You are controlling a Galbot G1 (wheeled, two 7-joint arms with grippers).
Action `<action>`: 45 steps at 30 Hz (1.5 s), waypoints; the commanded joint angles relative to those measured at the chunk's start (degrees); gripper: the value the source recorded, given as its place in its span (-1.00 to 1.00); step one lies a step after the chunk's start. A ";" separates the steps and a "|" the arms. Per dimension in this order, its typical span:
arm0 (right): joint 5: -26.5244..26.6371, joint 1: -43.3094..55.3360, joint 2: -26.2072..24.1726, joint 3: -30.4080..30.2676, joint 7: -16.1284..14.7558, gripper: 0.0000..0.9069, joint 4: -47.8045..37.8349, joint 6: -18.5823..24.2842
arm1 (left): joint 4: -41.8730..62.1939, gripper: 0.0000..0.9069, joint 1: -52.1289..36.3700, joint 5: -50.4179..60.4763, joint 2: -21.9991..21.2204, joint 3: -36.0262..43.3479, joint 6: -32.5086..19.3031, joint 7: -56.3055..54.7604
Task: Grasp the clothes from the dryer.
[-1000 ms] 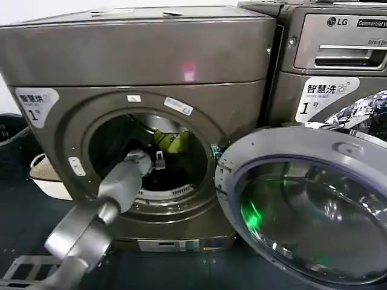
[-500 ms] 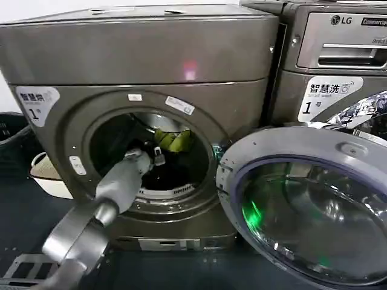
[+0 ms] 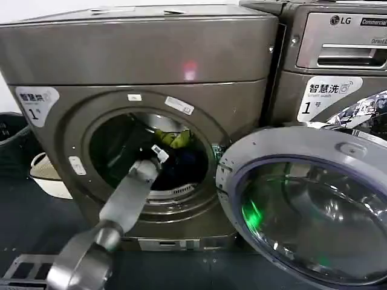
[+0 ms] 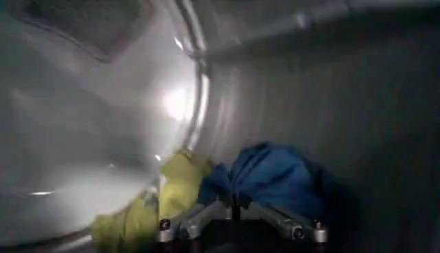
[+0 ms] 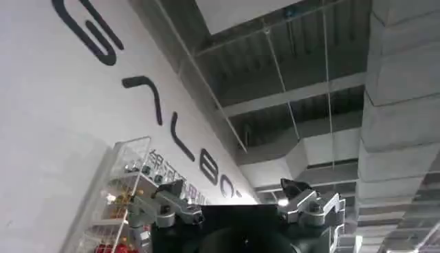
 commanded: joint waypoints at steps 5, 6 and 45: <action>-1.16 -0.06 0.23 0.59 -1.29 1.00 0.75 -0.01 | -20.61 -1.00 12.21 -13.95 -1.48 -12.08 -10.20 -22.12; -1.59 -0.10 0.29 0.67 -1.34 1.00 1.03 -0.18 | -22.02 -1.00 13.22 -13.65 -1.63 -12.37 -10.36 -22.87; -2.93 -1.57 0.57 3.76 -1.31 1.00 -0.47 -0.01 | -25.30 -1.00 17.85 -6.76 -2.94 -11.60 -13.42 -24.68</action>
